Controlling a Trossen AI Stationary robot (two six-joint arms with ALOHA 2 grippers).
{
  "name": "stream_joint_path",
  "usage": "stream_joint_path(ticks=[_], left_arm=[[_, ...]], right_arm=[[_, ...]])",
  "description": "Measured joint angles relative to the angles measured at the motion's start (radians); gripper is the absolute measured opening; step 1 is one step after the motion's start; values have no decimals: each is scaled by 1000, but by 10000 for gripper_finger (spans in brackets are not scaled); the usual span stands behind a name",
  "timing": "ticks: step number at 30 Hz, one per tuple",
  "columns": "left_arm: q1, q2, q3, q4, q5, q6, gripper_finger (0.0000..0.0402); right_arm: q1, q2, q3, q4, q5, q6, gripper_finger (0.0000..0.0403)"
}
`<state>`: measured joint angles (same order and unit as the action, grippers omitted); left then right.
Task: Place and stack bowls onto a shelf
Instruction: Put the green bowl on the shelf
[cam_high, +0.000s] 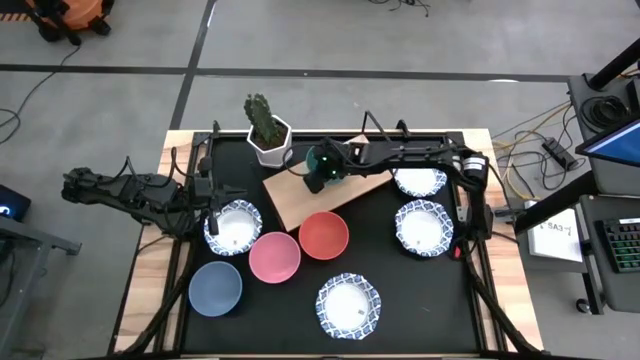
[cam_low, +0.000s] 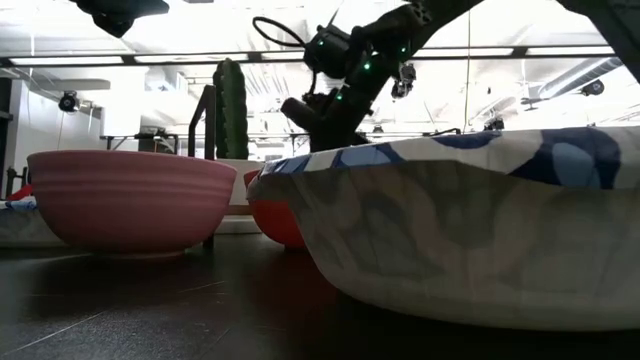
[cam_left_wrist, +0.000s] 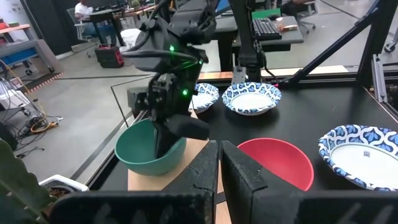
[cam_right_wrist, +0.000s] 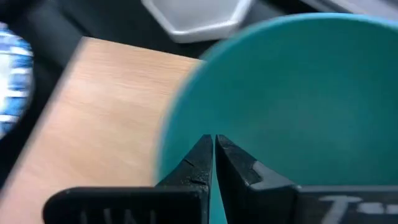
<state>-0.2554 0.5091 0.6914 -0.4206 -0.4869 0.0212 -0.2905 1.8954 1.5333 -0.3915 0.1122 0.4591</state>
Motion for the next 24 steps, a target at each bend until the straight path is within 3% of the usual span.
stream_joint_path(ticks=[9,19,24], left_arm=[[0,0,0,0,0,0,0],[0,0,0,0,0,0,0],[0,0,0,1,0,0,0]], right_arm=[[38,53,0,190,-168,2,9],[125,55,0,241,-159,16,9],[178,51,0,246,-77,11,9]])
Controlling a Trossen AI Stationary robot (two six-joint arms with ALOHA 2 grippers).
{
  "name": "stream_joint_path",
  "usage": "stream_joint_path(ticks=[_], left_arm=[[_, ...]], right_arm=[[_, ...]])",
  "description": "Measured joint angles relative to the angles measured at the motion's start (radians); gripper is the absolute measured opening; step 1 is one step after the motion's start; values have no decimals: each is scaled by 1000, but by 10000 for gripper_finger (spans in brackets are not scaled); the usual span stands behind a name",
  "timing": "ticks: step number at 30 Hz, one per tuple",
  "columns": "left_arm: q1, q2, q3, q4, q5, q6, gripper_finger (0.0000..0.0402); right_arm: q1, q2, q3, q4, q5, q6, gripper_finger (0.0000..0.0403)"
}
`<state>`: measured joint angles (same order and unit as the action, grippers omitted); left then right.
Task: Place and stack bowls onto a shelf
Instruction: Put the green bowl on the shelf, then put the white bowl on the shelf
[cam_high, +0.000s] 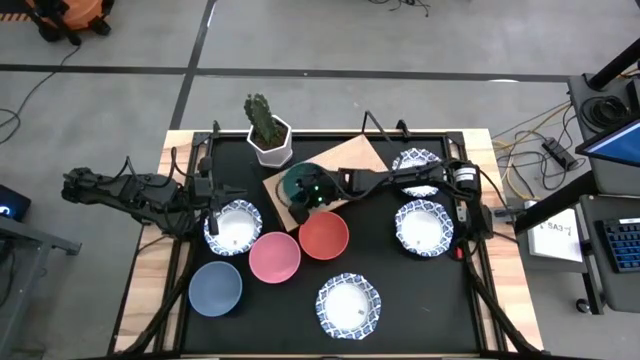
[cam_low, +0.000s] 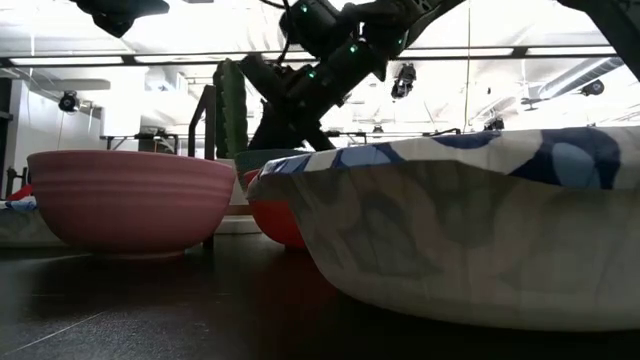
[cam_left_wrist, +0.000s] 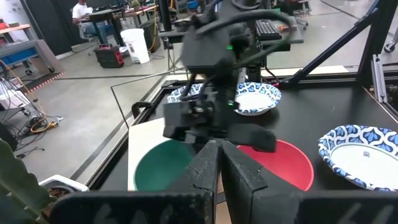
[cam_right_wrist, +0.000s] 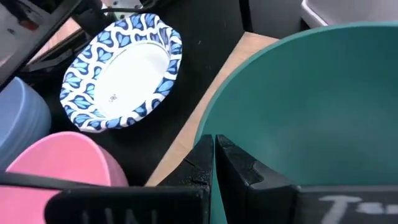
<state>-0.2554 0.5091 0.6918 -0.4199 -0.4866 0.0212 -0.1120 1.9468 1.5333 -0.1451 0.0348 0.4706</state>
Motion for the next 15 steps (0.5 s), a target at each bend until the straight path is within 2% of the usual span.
stream_joint_path(ticks=[3,9,12,15], left_arm=[[0,0,0,0,0,0,0],[0,3,0,-2,0,-3,0],[0,4,0,-5,1,-3,0],[0,6,0,-10,1,-3,0]], right_arm=[[19,-20,0,-9,56,-2,9],[32,-97,0,-60,68,1,9],[51,-143,0,-138,50,10,9],[72,-190,0,-249,-35,-9,9]])
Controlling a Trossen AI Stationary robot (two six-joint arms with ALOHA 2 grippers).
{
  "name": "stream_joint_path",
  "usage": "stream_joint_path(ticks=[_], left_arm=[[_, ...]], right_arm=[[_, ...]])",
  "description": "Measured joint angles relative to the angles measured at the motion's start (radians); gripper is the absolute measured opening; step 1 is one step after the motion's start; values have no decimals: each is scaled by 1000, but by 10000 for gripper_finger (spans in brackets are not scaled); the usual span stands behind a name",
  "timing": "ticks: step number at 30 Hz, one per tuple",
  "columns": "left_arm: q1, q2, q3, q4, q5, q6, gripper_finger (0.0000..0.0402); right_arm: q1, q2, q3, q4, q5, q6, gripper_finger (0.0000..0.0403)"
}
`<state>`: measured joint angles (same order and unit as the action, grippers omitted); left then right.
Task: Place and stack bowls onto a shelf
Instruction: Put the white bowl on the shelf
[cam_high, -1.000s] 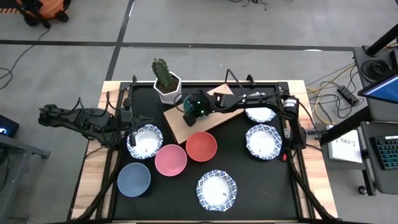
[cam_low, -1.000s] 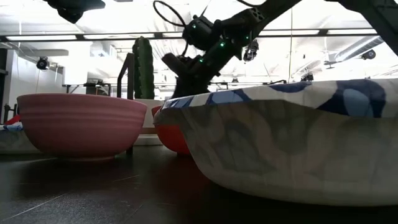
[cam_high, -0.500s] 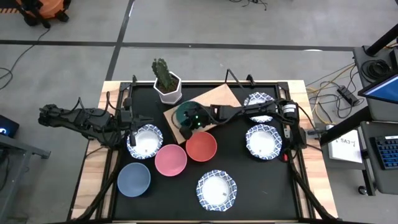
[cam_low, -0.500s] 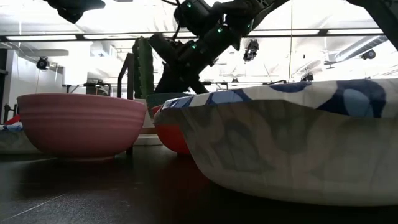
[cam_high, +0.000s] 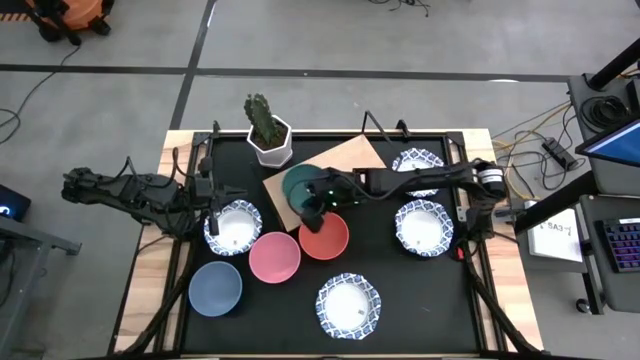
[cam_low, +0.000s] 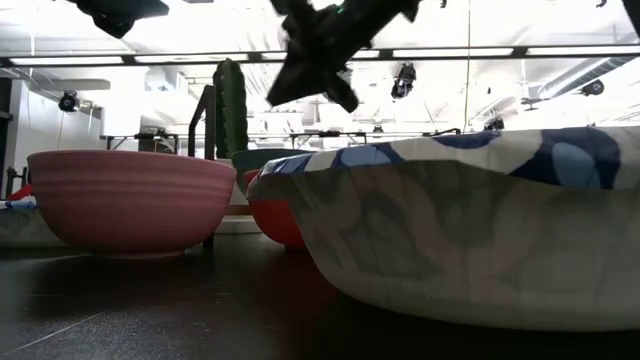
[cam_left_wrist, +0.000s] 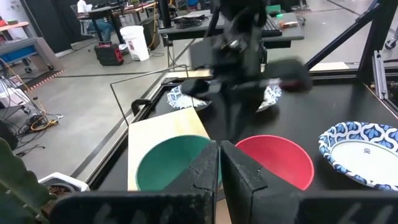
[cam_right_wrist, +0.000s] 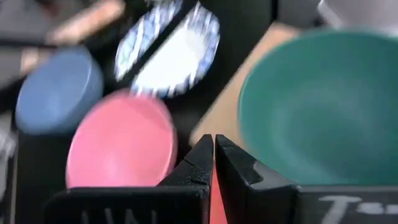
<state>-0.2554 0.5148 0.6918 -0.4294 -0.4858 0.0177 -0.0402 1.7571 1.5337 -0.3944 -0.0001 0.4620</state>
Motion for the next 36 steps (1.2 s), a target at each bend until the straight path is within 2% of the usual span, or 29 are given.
stream_joint_path(ticks=[3,9,13,19,23,25,29,36], left_arm=[[0,1,0,0,0,0,0],[0,8,0,0,0,-4,0],[0,13,0,0,0,-4,0],[0,32,0,1,0,-4,0],[0,43,0,16,0,-2,0],[0,47,0,24,-1,-1,0],[0,47,0,28,-1,-1,0],[0,47,0,28,-1,0,0]], right_arm=[[39,-29,0,-134,-54,-65,9],[201,-37,0,-343,-8,-119,9],[307,-37,-20,-391,77,-41,9],[447,-38,-86,-386,90,133,9],[506,-38,-149,-388,224,245,9],[515,-38,-169,-386,249,275,11],[510,-38,-196,-381,237,311,34],[503,-33,-230,-322,184,327,113]])
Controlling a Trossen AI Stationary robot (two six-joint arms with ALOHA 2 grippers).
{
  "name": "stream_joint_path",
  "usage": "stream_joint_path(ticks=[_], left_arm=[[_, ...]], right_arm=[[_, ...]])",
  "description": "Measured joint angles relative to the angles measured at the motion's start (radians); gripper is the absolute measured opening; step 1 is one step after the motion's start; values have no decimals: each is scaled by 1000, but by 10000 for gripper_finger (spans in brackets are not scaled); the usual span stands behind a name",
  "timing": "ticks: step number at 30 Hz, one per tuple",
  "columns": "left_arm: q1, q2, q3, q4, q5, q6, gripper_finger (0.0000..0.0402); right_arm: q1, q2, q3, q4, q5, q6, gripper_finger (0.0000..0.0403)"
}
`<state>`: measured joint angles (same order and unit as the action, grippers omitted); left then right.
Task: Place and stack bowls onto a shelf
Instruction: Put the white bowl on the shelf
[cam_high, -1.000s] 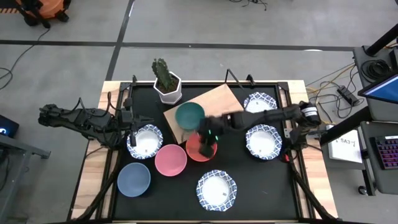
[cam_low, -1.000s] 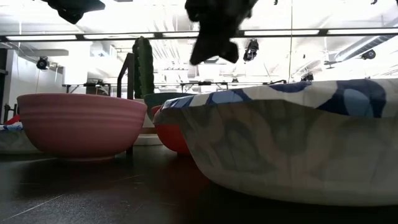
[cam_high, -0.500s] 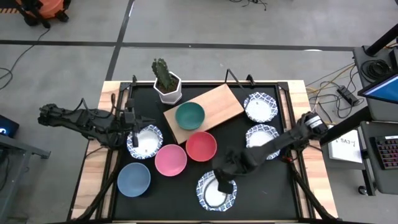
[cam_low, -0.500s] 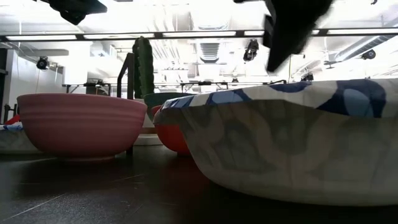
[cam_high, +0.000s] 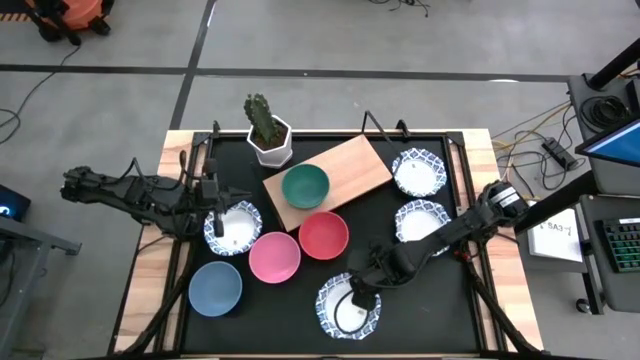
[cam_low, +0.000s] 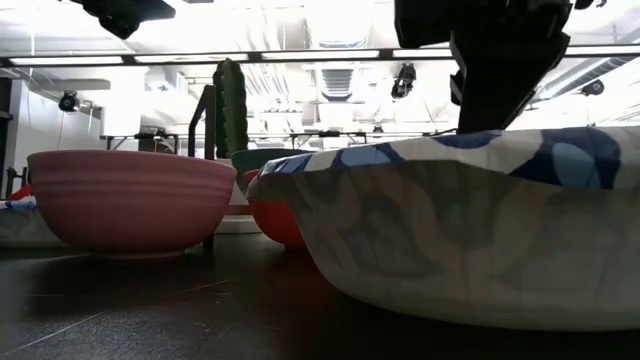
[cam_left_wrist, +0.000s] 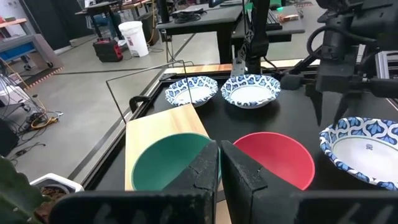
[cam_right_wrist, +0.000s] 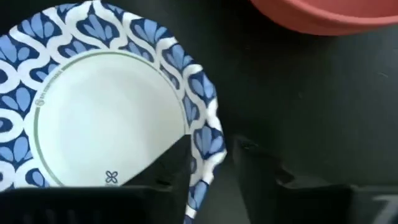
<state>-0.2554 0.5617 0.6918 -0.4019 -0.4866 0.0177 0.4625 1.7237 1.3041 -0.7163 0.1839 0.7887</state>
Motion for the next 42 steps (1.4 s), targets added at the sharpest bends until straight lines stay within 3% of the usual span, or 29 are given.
stream_joint_path(ticks=[5,10,14,21,27,37,42], left_arm=[[0,0,0,-3,0,0,0],[0,0,0,-6,0,0,0],[0,0,0,-6,0,0,0],[0,0,0,-5,0,0,0],[0,0,0,-5,0,0,0],[0,0,0,-4,0,0,0],[0,1,0,-2,0,0,0]], right_arm=[[-1,33,-3,5,-1,0,155],[-3,89,-5,13,-3,-3,162],[-5,104,-5,20,-26,-3,129],[-7,97,-5,23,-76,-3,21],[-16,95,-5,20,-135,-4,13],[-58,-17,-5,28,-382,24,12],[-82,-110,-5,106,-395,31,12]])
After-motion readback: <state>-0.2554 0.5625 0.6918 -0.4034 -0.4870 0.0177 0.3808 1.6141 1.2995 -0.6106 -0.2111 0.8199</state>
